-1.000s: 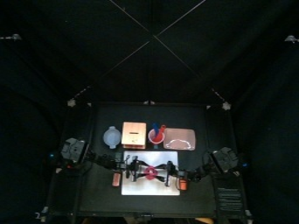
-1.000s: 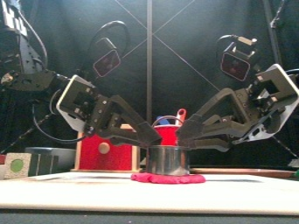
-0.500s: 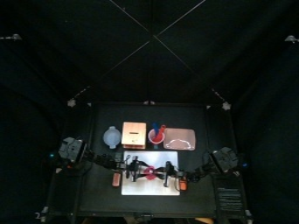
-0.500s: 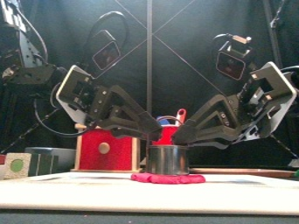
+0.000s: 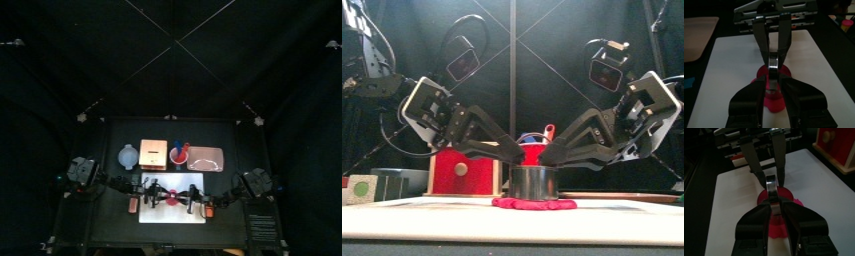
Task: Get the cutter from the drawer then cut the dough then place the extra dough in the bowl
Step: Cut the dough
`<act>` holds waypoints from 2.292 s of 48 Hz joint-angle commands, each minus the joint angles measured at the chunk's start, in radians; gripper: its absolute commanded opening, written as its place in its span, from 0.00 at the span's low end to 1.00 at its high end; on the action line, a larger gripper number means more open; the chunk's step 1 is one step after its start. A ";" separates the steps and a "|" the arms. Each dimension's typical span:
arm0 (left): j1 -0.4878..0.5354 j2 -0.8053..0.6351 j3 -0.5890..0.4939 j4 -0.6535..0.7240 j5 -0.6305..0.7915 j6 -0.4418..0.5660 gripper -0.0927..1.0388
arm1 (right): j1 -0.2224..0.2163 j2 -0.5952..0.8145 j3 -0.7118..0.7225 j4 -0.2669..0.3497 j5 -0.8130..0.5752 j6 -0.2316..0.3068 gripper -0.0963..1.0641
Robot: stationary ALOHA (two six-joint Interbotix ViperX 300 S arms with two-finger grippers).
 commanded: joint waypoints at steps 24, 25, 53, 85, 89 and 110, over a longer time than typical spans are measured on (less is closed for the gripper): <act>0.003 -0.015 -0.003 0.002 0.008 0.005 0.47 | -0.008 -0.035 -0.017 -0.003 -0.003 0.002 0.55; 0.003 -0.015 -0.003 0.003 0.008 0.005 0.47 | -0.008 -0.035 -0.017 -0.003 -0.003 0.002 0.54; -0.018 -0.015 -0.008 0.002 0.058 0.006 0.47 | -0.020 -0.035 -0.015 -0.003 0.029 -0.014 0.43; -0.078 0.018 -0.020 -0.060 0.129 -0.003 0.47 | -0.032 -0.026 -0.026 0.002 0.137 -0.035 0.43; -0.080 0.017 -0.020 -0.075 0.129 -0.002 0.47 | -0.032 -0.026 -0.029 0.003 0.146 -0.035 0.43; -0.069 0.026 -0.025 -0.040 0.158 0.008 0.47 | -0.051 -0.025 -0.038 -0.002 0.198 -0.038 0.43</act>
